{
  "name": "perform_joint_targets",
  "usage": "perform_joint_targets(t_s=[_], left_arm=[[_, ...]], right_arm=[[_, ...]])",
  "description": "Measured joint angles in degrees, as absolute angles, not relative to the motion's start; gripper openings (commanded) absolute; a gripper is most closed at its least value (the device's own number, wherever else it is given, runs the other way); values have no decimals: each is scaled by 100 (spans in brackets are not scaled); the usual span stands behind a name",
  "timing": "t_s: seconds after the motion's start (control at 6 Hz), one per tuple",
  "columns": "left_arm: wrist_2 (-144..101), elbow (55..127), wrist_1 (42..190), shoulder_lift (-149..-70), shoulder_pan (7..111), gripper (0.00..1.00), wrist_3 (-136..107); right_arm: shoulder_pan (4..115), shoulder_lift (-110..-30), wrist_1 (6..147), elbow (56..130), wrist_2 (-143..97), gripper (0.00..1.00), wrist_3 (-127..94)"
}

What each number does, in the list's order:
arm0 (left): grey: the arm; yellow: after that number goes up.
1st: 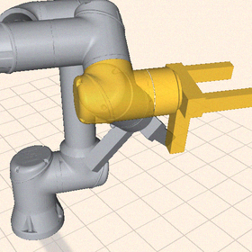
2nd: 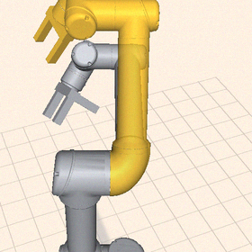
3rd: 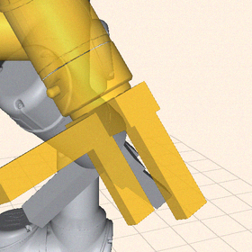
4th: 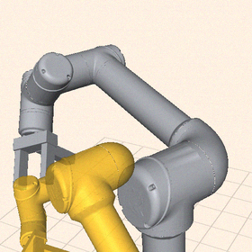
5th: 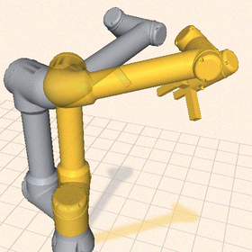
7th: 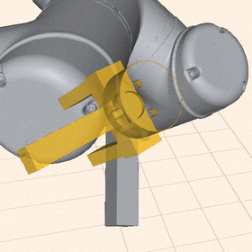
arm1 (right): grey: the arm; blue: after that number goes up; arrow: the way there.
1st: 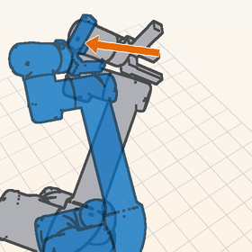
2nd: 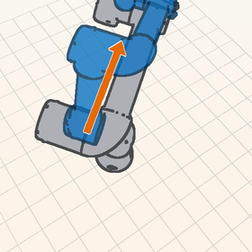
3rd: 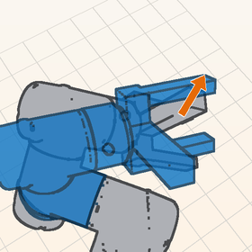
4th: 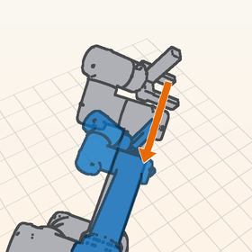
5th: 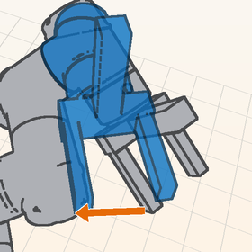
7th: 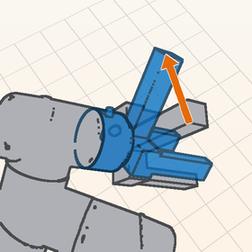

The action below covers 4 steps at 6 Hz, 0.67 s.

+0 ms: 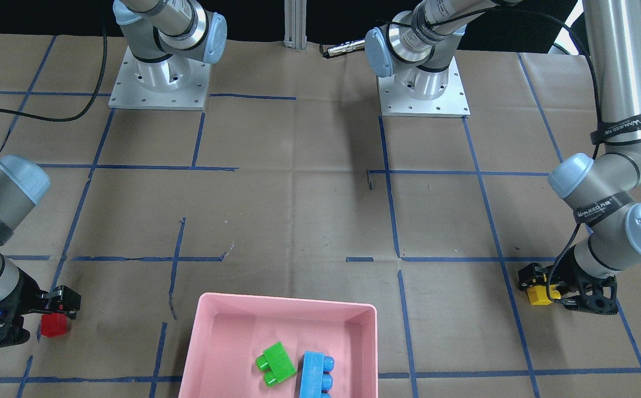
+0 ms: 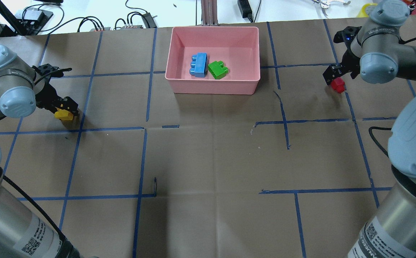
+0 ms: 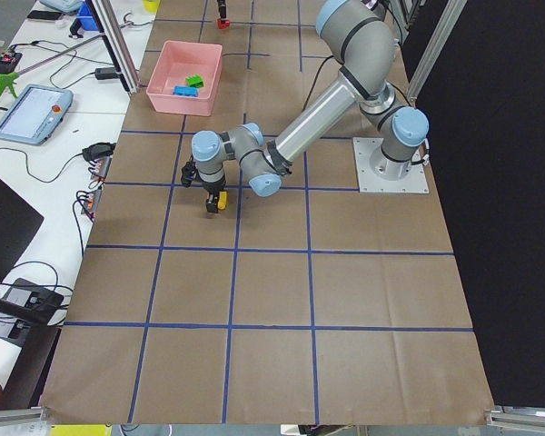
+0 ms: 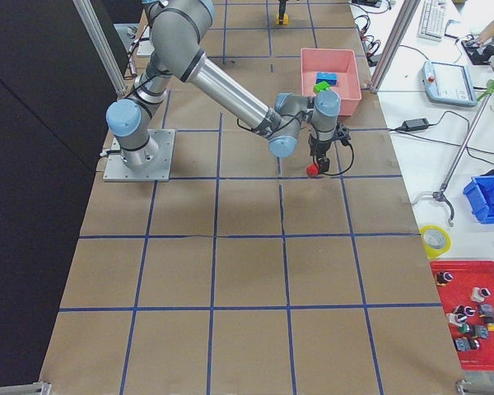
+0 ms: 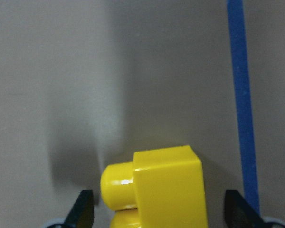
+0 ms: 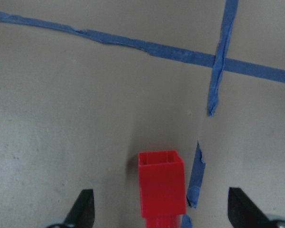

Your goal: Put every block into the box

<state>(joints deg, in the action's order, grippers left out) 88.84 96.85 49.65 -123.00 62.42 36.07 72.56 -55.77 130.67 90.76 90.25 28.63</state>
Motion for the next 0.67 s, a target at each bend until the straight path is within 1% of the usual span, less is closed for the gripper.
perform_joint_targets(t_s=[0.17, 0.33, 0.5, 0.67], left_arm=[[8908, 9686, 4975, -12262, 6241, 33, 3611], [8931, 9683, 4998, -12231, 6241, 19, 3615], [8942, 9670, 5017, -12212, 6240, 13, 3630], [8946, 9583, 5101, -12138, 6242, 12, 3647]], right_arm=[[7247, -5504, 13099, 9094, 9020, 90, 2869], [7244, -5455, 13109, 9101, 9000, 44, 2867], [7243, -5444, 13107, 9104, 8952, 13, 2860], [7242, -5458, 13086, 9103, 8913, 6, 2847]])
